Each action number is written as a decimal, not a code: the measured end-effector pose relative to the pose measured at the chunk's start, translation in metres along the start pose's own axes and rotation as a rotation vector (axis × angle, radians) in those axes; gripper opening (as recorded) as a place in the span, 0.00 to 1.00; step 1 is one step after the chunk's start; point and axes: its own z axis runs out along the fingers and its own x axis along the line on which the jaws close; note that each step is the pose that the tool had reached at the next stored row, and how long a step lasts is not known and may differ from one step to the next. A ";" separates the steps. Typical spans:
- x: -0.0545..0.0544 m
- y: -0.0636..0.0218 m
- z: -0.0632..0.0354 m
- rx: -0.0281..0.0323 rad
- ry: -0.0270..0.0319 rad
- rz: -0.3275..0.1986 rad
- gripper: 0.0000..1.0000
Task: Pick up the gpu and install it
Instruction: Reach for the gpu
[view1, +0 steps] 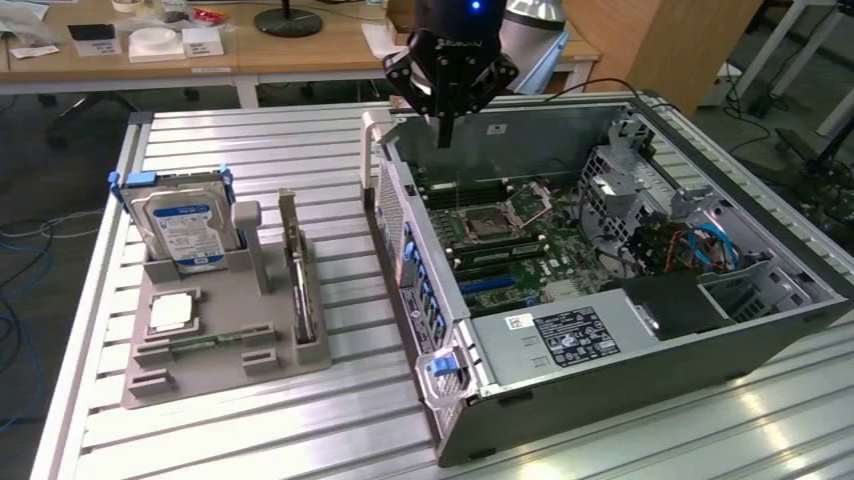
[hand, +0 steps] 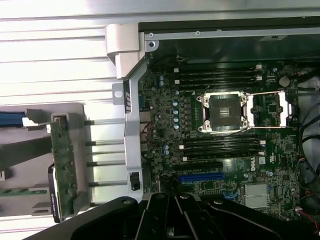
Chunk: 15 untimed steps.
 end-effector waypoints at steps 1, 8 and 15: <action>0.001 0.0000 -0.0001 0.0001 0.0000 0.000 0.11; 0.005 -0.0004 -0.0001 0.0001 0.0000 0.000 0.11; 0.008 -0.0008 -0.0002 0.0000 0.0001 0.000 0.11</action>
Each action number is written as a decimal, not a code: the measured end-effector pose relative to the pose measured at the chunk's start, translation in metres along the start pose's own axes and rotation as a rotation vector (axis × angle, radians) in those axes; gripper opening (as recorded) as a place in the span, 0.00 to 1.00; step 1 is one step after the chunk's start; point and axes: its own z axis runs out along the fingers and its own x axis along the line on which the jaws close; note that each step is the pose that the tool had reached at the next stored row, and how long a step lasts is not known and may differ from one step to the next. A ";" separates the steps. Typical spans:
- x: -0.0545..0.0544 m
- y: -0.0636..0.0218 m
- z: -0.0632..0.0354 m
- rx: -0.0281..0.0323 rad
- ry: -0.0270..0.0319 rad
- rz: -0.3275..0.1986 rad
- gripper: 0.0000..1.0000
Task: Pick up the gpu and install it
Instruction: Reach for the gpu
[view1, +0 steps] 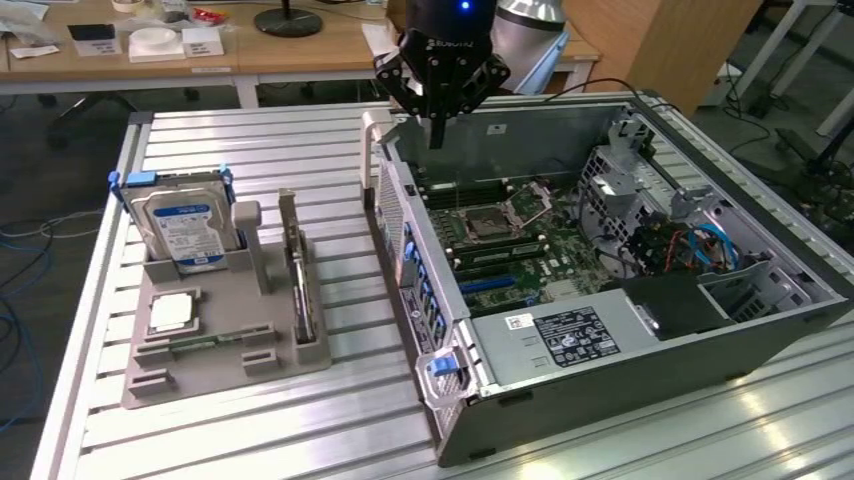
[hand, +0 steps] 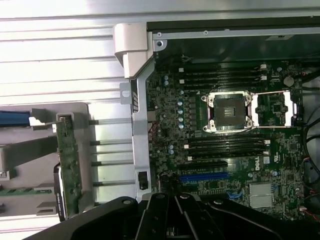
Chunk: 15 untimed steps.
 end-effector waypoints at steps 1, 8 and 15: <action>0.000 0.0000 0.0000 0.0001 0.0000 0.000 0.11; 0.004 -0.0005 -0.0001 0.0000 0.0000 0.000 0.11; 0.009 -0.0009 -0.0002 0.0001 0.0000 0.000 0.11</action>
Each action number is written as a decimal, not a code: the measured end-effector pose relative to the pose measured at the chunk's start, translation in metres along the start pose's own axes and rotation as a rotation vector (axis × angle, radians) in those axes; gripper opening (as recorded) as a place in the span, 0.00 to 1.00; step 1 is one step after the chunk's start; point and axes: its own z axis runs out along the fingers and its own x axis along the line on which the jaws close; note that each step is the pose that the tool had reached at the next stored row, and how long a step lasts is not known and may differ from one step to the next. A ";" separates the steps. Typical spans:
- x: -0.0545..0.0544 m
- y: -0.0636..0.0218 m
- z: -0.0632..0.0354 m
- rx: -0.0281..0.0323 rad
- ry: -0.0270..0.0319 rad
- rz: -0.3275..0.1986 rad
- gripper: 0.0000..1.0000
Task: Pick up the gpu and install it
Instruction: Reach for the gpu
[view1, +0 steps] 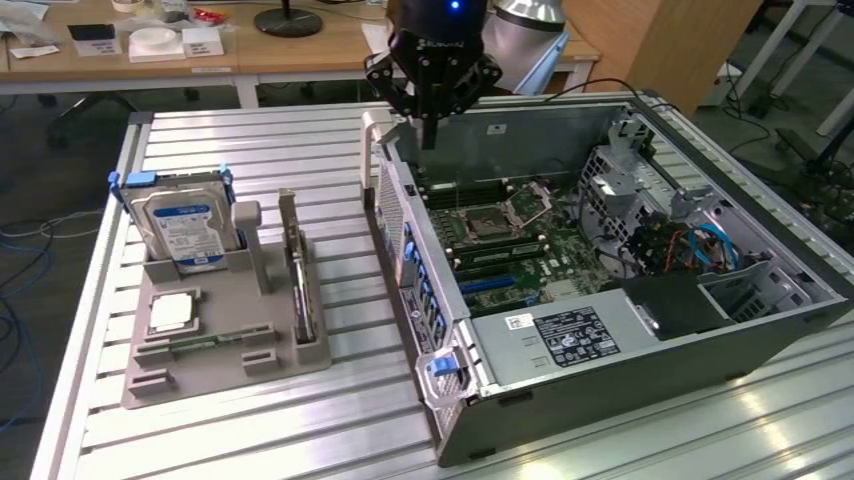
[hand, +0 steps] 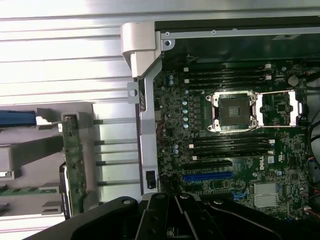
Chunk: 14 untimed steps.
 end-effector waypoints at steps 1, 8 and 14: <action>0.001 -0.0001 0.0000 -0.0001 -0.0001 0.000 0.11; 0.004 -0.0005 -0.0001 -0.0001 -0.0001 0.000 0.11; 0.008 -0.0010 -0.0002 -0.0001 0.0000 0.000 0.11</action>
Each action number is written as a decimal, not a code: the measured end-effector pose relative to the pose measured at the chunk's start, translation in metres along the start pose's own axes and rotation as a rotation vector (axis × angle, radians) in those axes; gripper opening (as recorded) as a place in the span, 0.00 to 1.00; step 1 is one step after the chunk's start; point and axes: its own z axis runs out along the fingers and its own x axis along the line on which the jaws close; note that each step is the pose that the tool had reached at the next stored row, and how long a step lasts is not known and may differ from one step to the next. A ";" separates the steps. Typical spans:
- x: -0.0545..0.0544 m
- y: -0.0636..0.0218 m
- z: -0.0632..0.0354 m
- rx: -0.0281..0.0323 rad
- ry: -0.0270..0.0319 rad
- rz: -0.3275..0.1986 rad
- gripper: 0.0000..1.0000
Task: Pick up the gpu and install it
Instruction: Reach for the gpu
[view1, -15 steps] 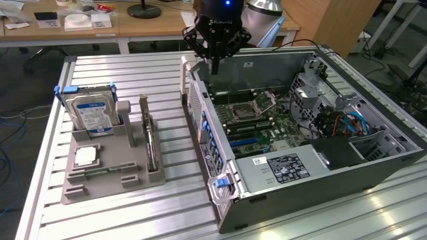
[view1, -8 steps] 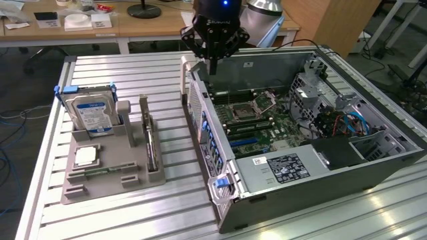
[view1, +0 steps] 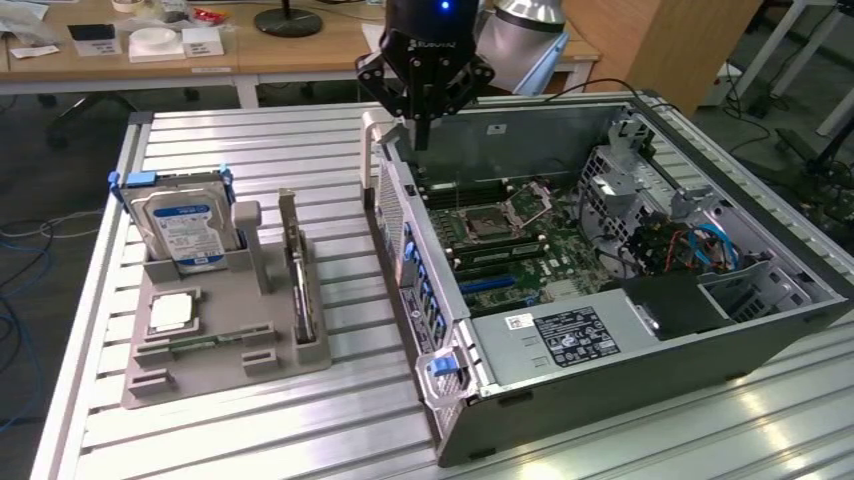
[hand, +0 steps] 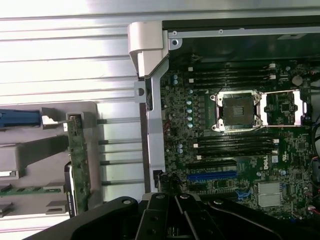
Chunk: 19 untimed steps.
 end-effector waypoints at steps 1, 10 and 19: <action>0.001 -0.0001 0.0000 0.0000 0.0000 0.000 0.11; 0.005 -0.0008 -0.0001 0.0000 0.0000 0.000 0.11; 0.010 -0.0016 -0.0003 0.0000 0.0000 0.000 0.11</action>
